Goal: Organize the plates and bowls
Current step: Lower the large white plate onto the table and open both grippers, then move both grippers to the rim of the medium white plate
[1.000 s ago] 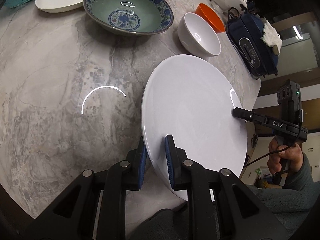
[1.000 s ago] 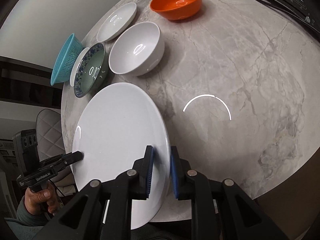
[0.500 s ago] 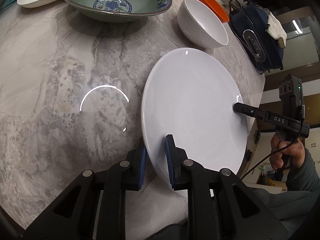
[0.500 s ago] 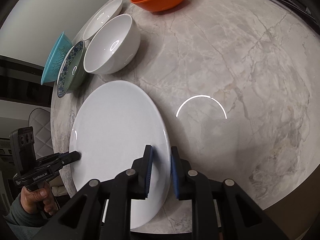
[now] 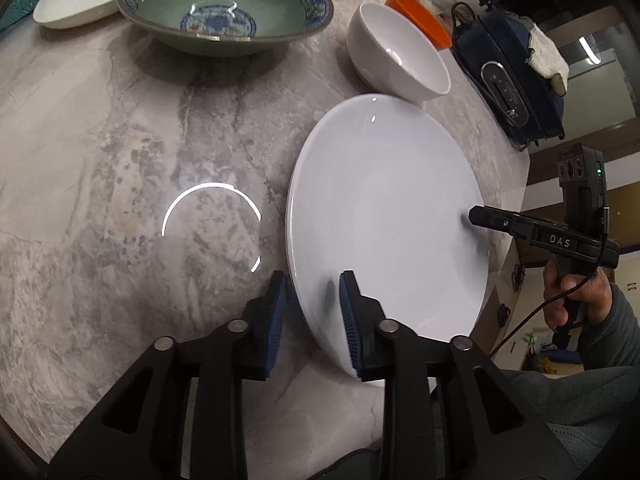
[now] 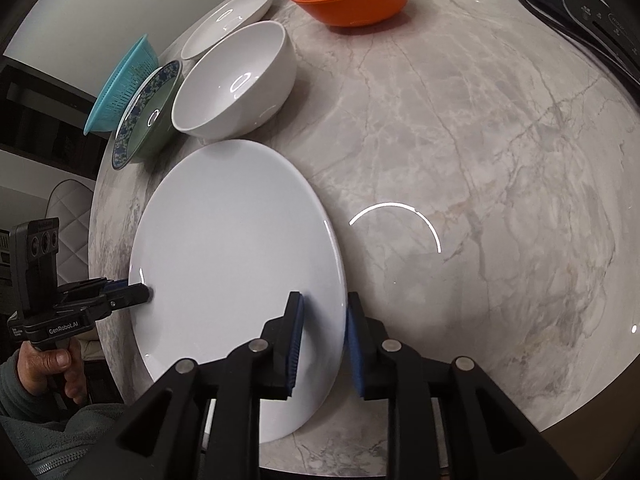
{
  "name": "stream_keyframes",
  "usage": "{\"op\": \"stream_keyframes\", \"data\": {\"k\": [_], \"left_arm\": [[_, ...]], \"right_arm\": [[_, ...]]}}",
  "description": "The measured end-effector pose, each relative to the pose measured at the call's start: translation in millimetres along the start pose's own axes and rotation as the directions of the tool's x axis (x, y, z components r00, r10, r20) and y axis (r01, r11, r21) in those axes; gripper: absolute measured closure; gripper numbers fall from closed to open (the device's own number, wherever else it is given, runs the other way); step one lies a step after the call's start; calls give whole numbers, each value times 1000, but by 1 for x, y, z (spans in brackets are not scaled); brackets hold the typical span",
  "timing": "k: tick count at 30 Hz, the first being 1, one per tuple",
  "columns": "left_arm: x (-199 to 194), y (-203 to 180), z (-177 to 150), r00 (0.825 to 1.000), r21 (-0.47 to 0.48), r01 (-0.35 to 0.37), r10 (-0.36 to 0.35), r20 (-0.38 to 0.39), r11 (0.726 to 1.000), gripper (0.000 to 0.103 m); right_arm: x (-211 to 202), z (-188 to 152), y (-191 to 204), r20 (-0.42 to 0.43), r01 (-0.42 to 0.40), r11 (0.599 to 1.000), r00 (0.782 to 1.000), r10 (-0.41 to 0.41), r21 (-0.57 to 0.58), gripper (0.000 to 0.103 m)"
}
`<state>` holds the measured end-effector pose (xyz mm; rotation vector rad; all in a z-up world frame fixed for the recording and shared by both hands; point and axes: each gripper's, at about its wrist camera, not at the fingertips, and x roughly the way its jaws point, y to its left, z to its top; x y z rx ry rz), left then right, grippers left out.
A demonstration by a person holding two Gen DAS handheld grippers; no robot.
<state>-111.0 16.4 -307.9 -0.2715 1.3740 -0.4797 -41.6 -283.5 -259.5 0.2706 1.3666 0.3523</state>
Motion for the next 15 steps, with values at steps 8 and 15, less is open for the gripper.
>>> {"op": "stream_keyframes", "data": {"k": [8,15], "left_arm": [[-86,19,17,932,-136,193,-139,334,972,1],[-155,27,113,887,-127,189,-114,447,974,1]], "right_arm": [[-75,2,-28,239,-186,974,959,151,129,17],[-126,93,-8,381,-414,910,846,374,25,14]]}}
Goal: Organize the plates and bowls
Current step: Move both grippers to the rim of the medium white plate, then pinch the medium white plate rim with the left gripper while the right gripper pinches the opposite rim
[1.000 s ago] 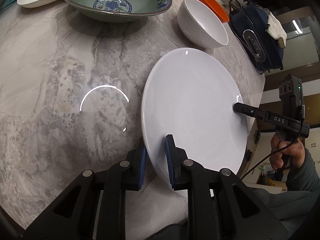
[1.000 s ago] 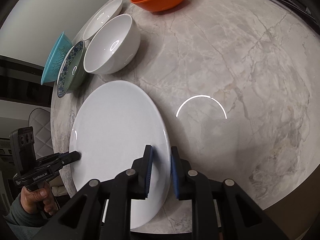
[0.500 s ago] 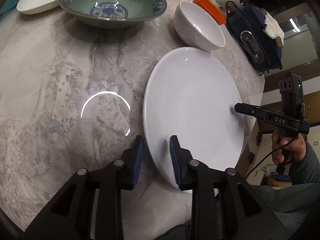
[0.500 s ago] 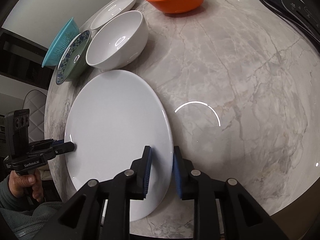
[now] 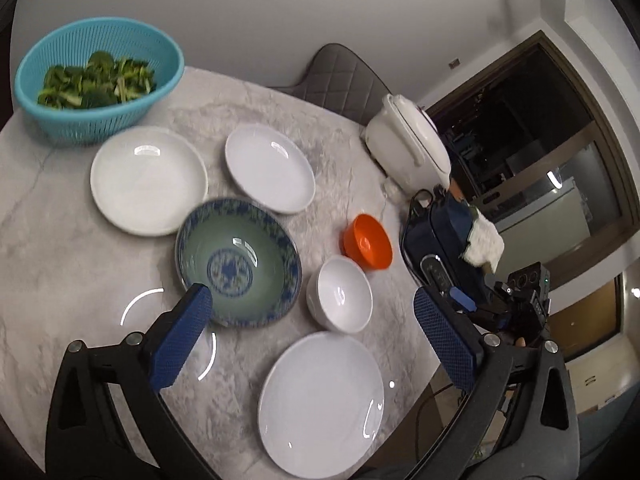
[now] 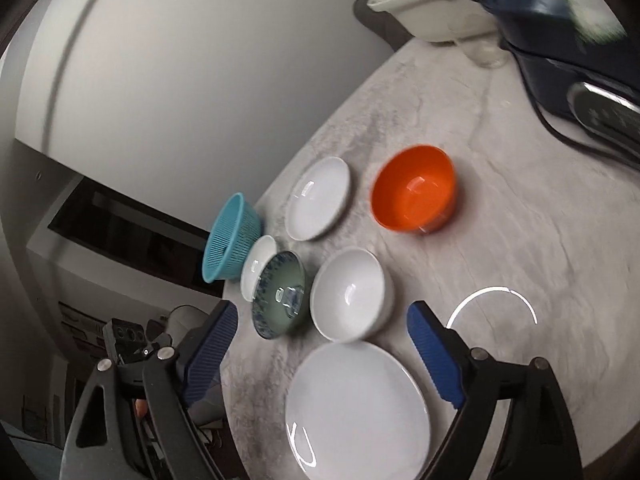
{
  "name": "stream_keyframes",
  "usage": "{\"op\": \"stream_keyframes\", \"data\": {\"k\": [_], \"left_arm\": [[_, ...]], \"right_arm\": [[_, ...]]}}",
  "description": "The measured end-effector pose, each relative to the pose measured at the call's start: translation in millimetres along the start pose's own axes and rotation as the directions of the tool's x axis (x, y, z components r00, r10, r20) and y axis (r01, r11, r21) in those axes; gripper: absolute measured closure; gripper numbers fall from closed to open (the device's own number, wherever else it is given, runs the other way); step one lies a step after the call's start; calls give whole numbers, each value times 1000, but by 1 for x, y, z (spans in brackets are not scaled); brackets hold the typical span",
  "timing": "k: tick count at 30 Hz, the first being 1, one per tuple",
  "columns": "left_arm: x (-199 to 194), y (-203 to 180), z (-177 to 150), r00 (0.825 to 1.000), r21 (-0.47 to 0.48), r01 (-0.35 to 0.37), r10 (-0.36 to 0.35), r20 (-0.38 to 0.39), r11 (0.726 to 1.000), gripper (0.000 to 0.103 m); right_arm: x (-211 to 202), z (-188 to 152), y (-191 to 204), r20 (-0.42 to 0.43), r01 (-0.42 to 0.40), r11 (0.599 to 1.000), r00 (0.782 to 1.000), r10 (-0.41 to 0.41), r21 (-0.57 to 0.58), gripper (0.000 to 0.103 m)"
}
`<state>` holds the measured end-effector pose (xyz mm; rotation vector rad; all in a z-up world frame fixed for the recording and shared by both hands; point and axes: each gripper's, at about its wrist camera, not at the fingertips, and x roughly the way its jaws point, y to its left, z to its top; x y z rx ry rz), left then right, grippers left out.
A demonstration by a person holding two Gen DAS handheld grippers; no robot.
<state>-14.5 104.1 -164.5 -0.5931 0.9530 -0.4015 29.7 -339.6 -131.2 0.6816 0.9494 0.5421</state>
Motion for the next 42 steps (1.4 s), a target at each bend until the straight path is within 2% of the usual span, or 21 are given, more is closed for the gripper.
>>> {"op": "stream_keyframes", "data": {"k": [2,4,6,8,10,12,14,16,18,19,20,23,24,25,28,30,33,35,41,42], "left_arm": [[9,3,36,999,-34,-20,19,-33,999,1],[19,8,71,996,-61,-83,81,-39,995,1],[32,11,102,996,-57,-89,87,-28,994,1],[53,8,131,991,-35,-116,114,-66,993,1],[73,7,153,990,-6,-100,99,-99,995,2],[99,4,170,985,42,-96,101,-137,994,2],[123,-1,176,976,111,-126,144,-166,986,2],[150,-4,185,959,162,-135,170,-228,978,2],[175,1,194,933,154,-180,219,-286,971,3],[186,3,196,927,157,-187,227,-297,970,5],[196,4,201,925,176,-187,234,-301,966,12],[222,11,206,908,203,-188,249,-338,961,25],[231,14,206,904,204,-183,246,-350,962,28],[238,18,206,899,206,-178,244,-364,962,29],[257,32,204,880,201,-187,255,-401,962,29],[263,43,207,876,183,-199,258,-407,963,29],[261,56,211,882,170,-216,267,-389,961,29],[262,65,212,875,167,-220,270,-403,961,29],[270,81,208,868,123,-172,210,-451,977,30],[271,81,208,866,121,-158,197,-459,980,36]], "right_arm": [[6,36,10,43,-54,998,998,54,-16,14],[16,74,14,57,-98,995,994,98,6,13],[28,110,21,56,-123,992,991,123,2,13],[44,141,28,61,-135,990,989,138,-40,13],[66,167,31,36,-135,989,990,138,-65,13],[92,187,24,-5,-158,987,987,158,-42,13],[124,198,13,-63,-146,989,987,145,-12,13],[153,200,1,-119,-114,994,986,113,3,13],[180,200,-10,-185,-95,995,978,97,19,13],[193,200,-15,-212,-83,996,973,87,25,14],[204,199,-20,-237,-77,997,968,82,31,14],[231,195,-35,-319,-27,997,947,47,66,27],[238,195,-39,-333,-18,997,942,41,72,35],[243,194,-43,-345,-7,998,938,30,69,40],[256,194,-54,-370,10,997,929,18,76,44],[262,195,-58,-385,11,997,923,19,76,45],[267,196,-62,-405,10,997,914,23,79,45],[269,195,-64,-412,8,997,911,23,74,45],[278,186,-66,-438,5,998,899,27,70,45],[279,185,-65,-442,10,998,897,20,66,45]]}}
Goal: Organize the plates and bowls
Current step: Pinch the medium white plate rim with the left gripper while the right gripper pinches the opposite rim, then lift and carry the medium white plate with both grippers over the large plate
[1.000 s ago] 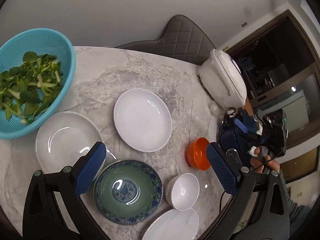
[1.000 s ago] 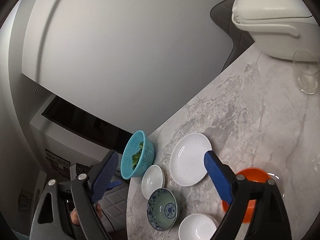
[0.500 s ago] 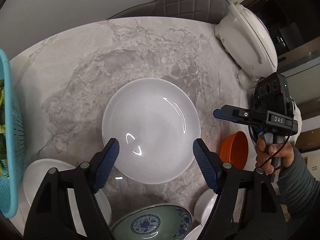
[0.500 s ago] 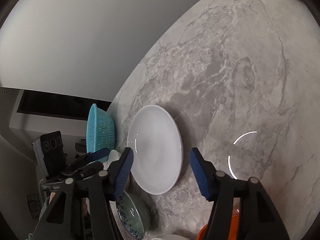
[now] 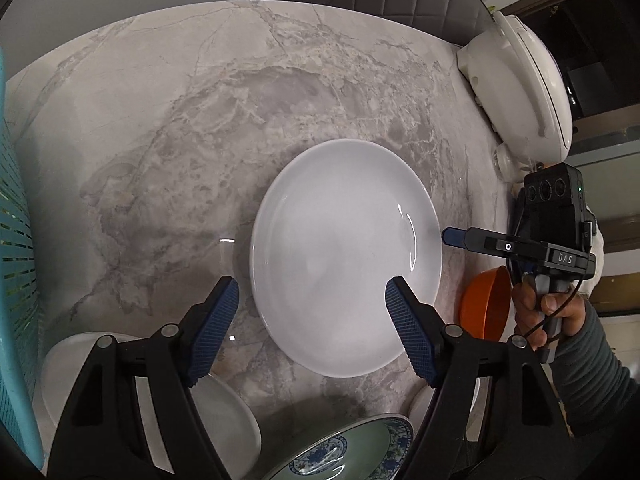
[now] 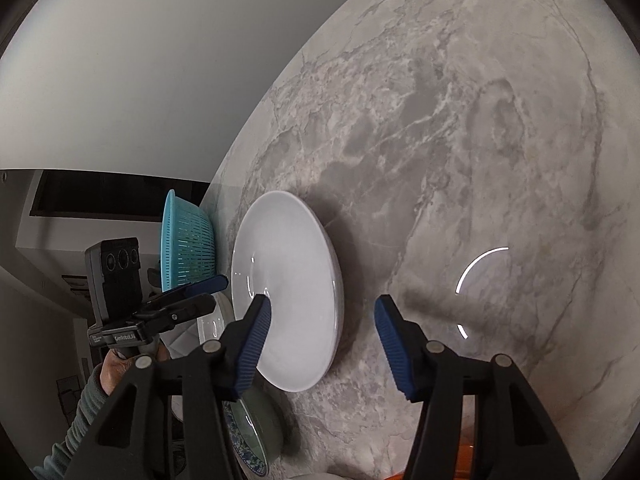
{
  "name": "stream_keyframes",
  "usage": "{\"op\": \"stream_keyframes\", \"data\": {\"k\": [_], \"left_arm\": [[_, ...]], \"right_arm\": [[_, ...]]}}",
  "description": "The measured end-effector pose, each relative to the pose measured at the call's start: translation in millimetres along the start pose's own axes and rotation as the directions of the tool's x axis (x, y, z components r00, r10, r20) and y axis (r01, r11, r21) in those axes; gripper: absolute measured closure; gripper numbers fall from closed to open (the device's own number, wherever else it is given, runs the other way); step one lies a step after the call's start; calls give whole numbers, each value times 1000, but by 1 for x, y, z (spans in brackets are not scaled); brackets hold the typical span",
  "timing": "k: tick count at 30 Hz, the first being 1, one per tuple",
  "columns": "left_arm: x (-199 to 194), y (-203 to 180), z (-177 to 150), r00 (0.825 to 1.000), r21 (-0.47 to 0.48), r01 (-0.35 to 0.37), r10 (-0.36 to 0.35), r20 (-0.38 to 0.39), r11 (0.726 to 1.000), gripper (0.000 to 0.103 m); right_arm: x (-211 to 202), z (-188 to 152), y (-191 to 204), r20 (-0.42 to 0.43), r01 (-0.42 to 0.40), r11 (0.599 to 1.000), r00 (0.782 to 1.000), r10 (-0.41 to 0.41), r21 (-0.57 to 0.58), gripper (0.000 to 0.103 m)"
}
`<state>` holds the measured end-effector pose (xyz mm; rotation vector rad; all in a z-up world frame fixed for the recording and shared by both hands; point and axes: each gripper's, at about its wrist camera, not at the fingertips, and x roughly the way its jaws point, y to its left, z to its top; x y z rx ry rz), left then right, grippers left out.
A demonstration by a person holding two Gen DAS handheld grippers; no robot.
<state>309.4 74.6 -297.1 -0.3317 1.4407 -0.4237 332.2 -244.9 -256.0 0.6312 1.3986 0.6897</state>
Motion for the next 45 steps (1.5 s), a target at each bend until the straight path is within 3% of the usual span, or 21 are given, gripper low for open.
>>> {"op": "stream_keyframes", "data": {"k": [4,6,8,17,18,21,26,28,34,45], "left_arm": [[2,0,2,999,11,21,-21,-25,1000,39],[2,5,3,999,-1,37,-37,-34,999,49],[1,10,4,998,-13,52,-53,-40,999,52],[13,14,0,996,-18,43,-44,-81,999,54],[15,15,1,996,-20,45,-47,-82,999,63],[19,16,1,996,-23,27,-29,-89,999,75],[22,17,2,995,-29,27,-29,-95,999,75],[25,18,2,994,-30,24,-27,-101,999,75],[28,22,1,995,-41,-2,-2,-100,999,88],[31,14,0,994,-26,-55,53,-96,998,94]], "right_arm": [[7,-1,5,-17,13,1000,1000,-13,-21,45],[11,0,8,-22,10,1000,1000,-11,-28,46],[14,1,11,-25,10,999,1000,-11,-37,46],[23,1,8,-41,32,999,999,-34,-31,46],[23,1,8,-42,35,999,998,-36,-35,48],[25,1,10,-50,42,998,998,-45,-49,53],[36,2,14,-77,52,997,996,-56,-49,62],[40,1,15,-86,66,997,994,-70,-46,72],[38,2,5,-68,101,995,993,-101,-11,92],[34,-1,13,-35,160,986,986,-161,-46,95]]}}
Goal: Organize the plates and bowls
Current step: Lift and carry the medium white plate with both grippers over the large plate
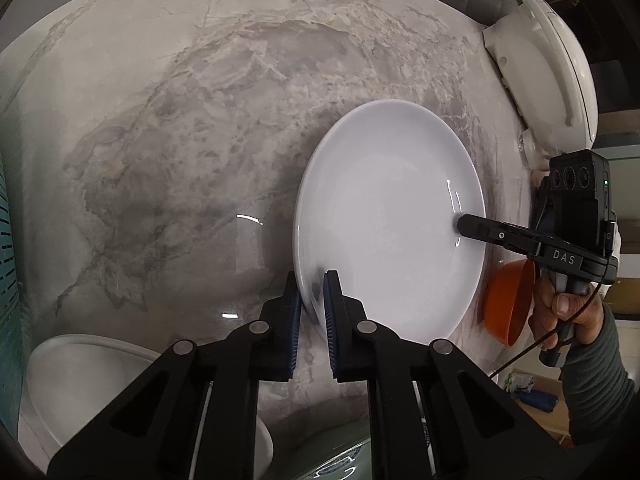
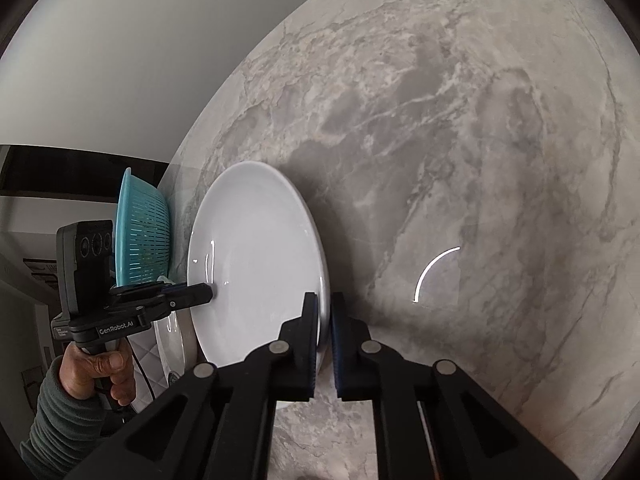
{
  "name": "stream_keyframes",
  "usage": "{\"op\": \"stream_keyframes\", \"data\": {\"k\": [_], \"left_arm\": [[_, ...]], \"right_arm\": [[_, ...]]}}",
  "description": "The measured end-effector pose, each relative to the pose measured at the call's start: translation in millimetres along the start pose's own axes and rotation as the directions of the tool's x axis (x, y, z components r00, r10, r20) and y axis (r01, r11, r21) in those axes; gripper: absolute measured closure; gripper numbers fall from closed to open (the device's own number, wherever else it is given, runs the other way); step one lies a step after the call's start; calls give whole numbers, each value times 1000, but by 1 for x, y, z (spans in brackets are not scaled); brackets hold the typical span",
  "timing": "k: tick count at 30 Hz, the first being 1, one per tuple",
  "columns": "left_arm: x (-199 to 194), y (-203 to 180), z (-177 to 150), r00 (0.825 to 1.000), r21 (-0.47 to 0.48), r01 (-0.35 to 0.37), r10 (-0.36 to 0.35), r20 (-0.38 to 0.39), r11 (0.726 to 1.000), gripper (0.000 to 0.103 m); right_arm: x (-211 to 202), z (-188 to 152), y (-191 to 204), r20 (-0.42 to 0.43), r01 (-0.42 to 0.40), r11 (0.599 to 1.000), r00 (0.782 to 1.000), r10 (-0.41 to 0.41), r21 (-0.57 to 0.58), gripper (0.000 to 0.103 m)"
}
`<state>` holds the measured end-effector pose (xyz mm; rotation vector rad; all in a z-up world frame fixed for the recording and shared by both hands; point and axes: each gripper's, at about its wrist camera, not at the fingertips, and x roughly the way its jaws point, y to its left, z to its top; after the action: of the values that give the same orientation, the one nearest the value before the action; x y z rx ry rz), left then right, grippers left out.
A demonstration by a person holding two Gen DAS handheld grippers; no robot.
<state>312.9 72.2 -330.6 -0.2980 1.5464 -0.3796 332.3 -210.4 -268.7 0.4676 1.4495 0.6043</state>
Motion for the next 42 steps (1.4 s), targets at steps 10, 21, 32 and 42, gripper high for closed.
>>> {"op": "stream_keyframes", "data": {"k": [10,21,32,42], "left_arm": [[-22,-22,-4,1000,36,-5,5,22,999,94],[-72,-61,-44,998,83,-9,4,66,996,94],[-120,-100,-120,998,133,23,-31,58,991,94],[-124,-122,-209,998,174,55,-61,29,983,94]], "right_arm": [[-24,-1,3,42,11,1000,999,-11,-8,95],[-75,-27,29,98,-2,999,995,7,-54,95],[-119,-92,60,120,17,996,993,-6,-91,95],[-137,-172,67,119,24,998,993,-17,-58,95]]}}
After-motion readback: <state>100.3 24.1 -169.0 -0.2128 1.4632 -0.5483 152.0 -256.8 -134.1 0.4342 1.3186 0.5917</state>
